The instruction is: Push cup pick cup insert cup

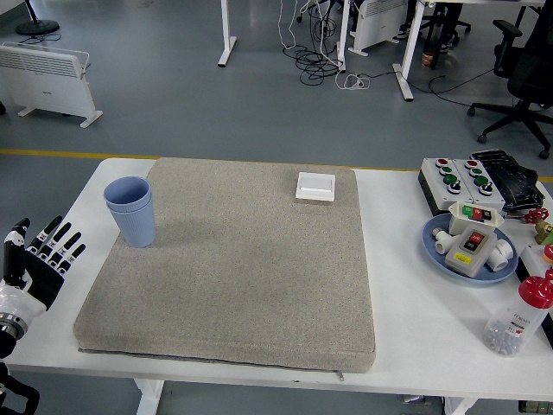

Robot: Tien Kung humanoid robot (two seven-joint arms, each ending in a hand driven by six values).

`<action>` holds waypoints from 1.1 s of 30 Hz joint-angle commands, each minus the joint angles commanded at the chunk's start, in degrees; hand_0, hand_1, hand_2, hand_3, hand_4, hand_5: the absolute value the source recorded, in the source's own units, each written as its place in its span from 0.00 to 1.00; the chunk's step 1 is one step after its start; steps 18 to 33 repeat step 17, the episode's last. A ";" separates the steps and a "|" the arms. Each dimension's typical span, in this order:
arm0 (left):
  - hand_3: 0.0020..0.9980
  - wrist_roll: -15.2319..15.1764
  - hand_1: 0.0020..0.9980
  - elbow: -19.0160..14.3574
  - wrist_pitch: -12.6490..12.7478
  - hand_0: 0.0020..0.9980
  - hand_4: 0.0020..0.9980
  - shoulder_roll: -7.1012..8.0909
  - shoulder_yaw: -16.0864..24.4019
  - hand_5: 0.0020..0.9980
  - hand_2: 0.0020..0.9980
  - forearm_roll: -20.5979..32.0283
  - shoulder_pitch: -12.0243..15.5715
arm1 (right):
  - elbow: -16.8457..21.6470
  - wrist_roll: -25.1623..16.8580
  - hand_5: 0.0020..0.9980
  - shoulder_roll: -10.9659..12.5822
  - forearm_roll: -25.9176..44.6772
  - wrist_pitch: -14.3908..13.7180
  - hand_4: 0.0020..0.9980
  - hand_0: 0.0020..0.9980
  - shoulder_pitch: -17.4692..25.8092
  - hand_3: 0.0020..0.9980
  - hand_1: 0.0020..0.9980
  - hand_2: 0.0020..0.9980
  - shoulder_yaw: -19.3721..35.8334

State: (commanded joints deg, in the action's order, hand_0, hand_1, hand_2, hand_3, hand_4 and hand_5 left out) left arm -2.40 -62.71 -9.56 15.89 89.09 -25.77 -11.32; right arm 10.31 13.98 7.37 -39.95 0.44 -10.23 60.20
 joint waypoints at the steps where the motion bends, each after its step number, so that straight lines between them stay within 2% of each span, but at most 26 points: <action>1: 0.90 0.01 0.91 0.00 -0.01 0.95 0.62 -0.02 -0.02 1.00 0.97 -0.12 0.03 | 0.00 0.01 0.56 0.01 -0.05 0.01 0.27 0.77 0.04 0.61 0.71 0.71 0.01; 33: 0.91 0.48 0.92 0.61 -0.84 0.96 0.62 -0.11 -0.35 1.00 0.98 -1.07 0.35 | 0.00 0.44 0.56 -0.08 -1.24 0.07 0.27 0.77 0.69 0.61 0.71 0.71 0.26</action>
